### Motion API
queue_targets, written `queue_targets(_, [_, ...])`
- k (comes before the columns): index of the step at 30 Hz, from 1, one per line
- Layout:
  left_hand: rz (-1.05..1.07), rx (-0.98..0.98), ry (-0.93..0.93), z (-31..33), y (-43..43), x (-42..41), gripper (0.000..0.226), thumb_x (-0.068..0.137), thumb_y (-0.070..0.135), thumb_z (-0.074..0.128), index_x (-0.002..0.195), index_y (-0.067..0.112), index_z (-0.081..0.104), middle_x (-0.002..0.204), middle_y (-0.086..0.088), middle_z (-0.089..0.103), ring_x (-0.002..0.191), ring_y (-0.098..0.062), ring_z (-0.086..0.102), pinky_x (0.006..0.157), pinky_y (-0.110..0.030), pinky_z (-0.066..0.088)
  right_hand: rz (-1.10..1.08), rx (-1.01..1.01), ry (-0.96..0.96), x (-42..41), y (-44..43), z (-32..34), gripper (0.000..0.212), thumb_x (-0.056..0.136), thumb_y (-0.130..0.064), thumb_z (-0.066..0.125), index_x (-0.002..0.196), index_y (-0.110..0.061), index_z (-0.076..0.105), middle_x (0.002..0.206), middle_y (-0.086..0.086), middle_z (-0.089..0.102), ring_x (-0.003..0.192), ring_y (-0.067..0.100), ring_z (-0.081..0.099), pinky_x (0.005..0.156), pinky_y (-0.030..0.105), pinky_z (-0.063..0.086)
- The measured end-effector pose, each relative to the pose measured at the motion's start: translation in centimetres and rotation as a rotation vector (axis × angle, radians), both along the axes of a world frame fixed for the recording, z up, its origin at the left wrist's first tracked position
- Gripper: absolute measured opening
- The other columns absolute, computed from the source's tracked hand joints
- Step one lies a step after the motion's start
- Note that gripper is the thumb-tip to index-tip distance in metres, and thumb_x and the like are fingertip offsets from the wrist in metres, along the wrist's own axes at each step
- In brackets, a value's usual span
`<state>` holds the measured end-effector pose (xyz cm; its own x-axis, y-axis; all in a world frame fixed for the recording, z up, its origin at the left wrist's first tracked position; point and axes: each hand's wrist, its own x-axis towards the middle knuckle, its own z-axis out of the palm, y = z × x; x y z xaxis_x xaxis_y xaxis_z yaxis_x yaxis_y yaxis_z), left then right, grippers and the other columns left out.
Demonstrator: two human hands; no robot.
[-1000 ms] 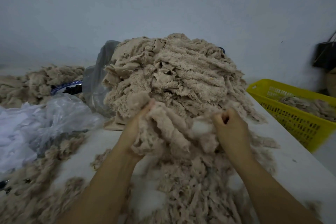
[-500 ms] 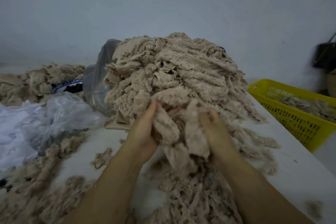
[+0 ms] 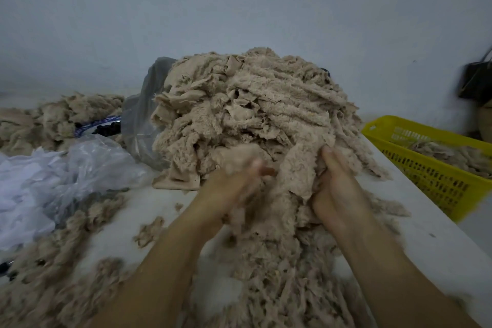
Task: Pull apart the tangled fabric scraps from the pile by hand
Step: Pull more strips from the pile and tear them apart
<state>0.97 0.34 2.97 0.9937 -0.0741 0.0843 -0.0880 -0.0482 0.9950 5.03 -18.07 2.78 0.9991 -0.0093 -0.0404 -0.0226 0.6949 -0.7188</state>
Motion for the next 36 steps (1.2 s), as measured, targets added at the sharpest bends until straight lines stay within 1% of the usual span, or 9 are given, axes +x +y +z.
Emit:
queue_targets(8, [-0.022,0.352,0.08,0.1,-0.9,0.0,0.012,0.081,0.017,0.071,0.076,0.027,0.07,0.069,0.011,0.073,0.059,-0.003,0.064,0.056,-0.018,0.051,-0.177,0.044,0.083,0.8,-0.9,-0.6,0.026,0.103,-0.005,0.039,0.104,-0.022,0.059,0.064,0.0,0.066,0.051,0.011,0.06,0.05,0.023,0.051])
queue_targets(13, [0.251,-0.312,0.19,0.9,3.4,1.1,0.026,0.093,0.025,0.066,0.097,0.0,0.063,0.082,-0.021,0.065,0.061,-0.024,0.063,0.048,-0.025,0.052,-0.372,-0.1,0.165,1.2,-4.3,-0.3,0.032,0.102,-0.012,0.041,0.13,-0.02,0.056,0.101,0.006,0.07,0.073,0.021,0.069,0.056,0.036,0.059])
queue_targets(16, [0.159,-0.369,0.204,0.8,2.3,1.2,0.041,0.082,0.043,0.071,0.094,0.004,0.065,0.087,-0.019,0.067,0.064,-0.028,0.067,0.046,-0.027,0.054,-0.263,-0.38,-0.008,0.0,-2.1,0.0,0.015,0.098,-0.023,0.054,0.103,-0.032,0.065,0.087,-0.001,0.069,0.064,0.01,0.065,0.051,0.027,0.052])
queue_targets(20, [-0.104,-0.183,0.321,0.5,-1.4,0.4,0.064,0.072,0.063,0.071,0.111,0.012,0.073,0.108,-0.011,0.076,0.101,-0.023,0.073,0.088,-0.036,0.057,0.01,-1.06,-0.462,-2.6,2.1,-0.4,0.022,0.098,-0.038,0.055,0.087,-0.055,0.061,0.082,-0.029,0.065,0.067,-0.011,0.06,0.056,0.006,0.043])
queue_targets(24, [-0.001,-0.418,0.277,0.8,-0.6,0.6,0.027,0.08,0.033,0.073,0.091,0.01,0.079,0.094,-0.015,0.076,0.082,-0.024,0.076,0.062,-0.03,0.059,0.181,-1.224,-0.63,-3.6,2.2,-1.1,0.012,0.095,-0.039,0.061,0.09,-0.05,0.058,0.079,-0.023,0.063,0.062,-0.005,0.054,0.055,0.009,0.04])
queue_targets(30, [0.239,-0.916,0.176,1.6,1.7,1.5,0.033,0.103,0.028,0.047,0.097,0.009,0.073,0.091,-0.011,0.078,0.074,-0.024,0.076,0.05,-0.036,0.059,0.155,-1.179,-0.472,-3.0,0.6,-0.3,0.031,0.084,-0.068,0.047,0.076,-0.039,0.056,0.06,-0.012,0.053,0.047,0.004,0.045,0.05,0.013,0.027])
queue_targets(31, [0.238,-0.922,0.178,1.6,1.6,1.5,0.036,0.103,0.028,0.047,0.095,0.008,0.076,0.093,-0.012,0.078,0.076,-0.025,0.076,0.051,-0.037,0.06,0.147,-1.129,-0.434,-3.0,0.4,-0.2,0.037,0.079,-0.073,0.044,0.079,-0.04,0.06,0.067,-0.009,0.061,0.053,0.007,0.055,0.049,0.017,0.043])
queue_targets(32, [0.245,-0.926,0.172,1.7,1.6,1.5,0.036,0.103,0.027,0.048,0.094,0.007,0.077,0.096,-0.013,0.077,0.079,-0.026,0.076,0.054,-0.038,0.06,0.126,-1.095,-0.388,-3.0,0.3,0.0,0.041,0.075,-0.077,0.042,0.084,-0.043,0.064,0.078,-0.008,0.066,0.065,0.008,0.063,0.078,0.025,0.051])
queue_targets(36, [0.339,-0.997,0.078,2.5,4.2,1.6,0.034,0.104,0.028,0.045,0.118,0.004,0.065,0.118,-0.017,0.068,0.105,-0.03,0.068,0.08,-0.041,0.06,-0.18,-0.939,-0.159,-1.6,-2.1,0.1,0.05,0.088,-0.069,0.05,0.059,-0.029,0.062,0.045,-0.005,0.049,0.037,0.009,0.043,0.044,0.024,0.035])
